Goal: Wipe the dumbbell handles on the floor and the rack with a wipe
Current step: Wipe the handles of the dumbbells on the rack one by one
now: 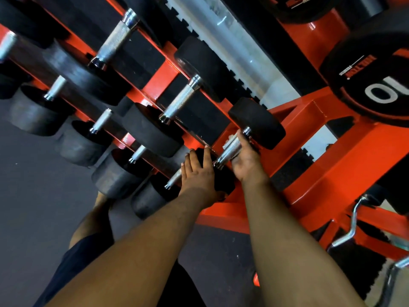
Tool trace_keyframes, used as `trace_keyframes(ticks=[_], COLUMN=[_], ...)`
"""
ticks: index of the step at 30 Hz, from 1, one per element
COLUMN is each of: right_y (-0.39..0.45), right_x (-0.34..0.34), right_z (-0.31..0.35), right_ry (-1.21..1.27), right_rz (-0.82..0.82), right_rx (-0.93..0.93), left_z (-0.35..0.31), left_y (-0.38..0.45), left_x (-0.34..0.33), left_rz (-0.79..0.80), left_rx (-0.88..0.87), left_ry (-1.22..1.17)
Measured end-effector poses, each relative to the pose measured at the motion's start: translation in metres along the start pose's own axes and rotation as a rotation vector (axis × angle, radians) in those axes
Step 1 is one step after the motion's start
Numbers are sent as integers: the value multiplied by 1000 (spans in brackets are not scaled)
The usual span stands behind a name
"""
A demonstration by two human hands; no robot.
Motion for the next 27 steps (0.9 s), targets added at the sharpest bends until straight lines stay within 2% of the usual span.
trace_keyframes(ticks=[3, 5, 7, 9, 11, 14, 15, 18, 19, 21, 22, 23, 26, 27], right_y=[-15, -27, -36, -44, -55, -67, -64, -41, -40, -46, -50, -49, -44, -46], right_x=[7, 17, 26, 31, 26, -3, -16, -32, -32, -26, -25, -23, -21, -22], right_z=[-26, -37, -37, -37, -21, 26, 31, 7, -7, -24, -19, -8, 29, 25], right_ry=[-285, -432, -447, -416, -529, -1110, -1306, -2026, -2204, -2374, -2437, -2502, -2574, -2570], right_rz=[13, -39, -135, -160, -139, -82, -47, 101, 198, 480, 535, 478, 57, 5], right_rx=[-67, -50, 2, 67, 273, 804, 929, 1078, 1100, 1141, 1185, 1195, 1003, 977], left_z=[-1, -1, 1, 1, 3, 3, 5, 6, 6, 7, 7, 7, 7, 8], left_y=[-1, 0, 0, 0, -1, -1, -1, -1, -1, 0, -1, 0, 0, -1], left_x=[0, -1, 0, -1, -1, -1, -1, 0, 0, -2, -3, -3, -1, 1], left_rz=[-11, -21, -32, -37, -52, -68, -68, -80, -89, -92, -86, -80, -70, -70], left_rx=[-10, -10, -11, -21, -29, -40, -41, -50, -58, -70, -71, -71, -66, -69], left_ry=[-1, 0, -3, -25, -38, -43, -54, -78, -87, -101, -102, -96, -92, -93])
Point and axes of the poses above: each hand's wrist, its own y-axis towards the middle knuckle, its own x-axis out of the back of the hand, z = x × y, the point moved 7 cm from there along y, towards the middle knuckle, and after that the axes turned 4 degrees about -y, right-handed, at the moved point
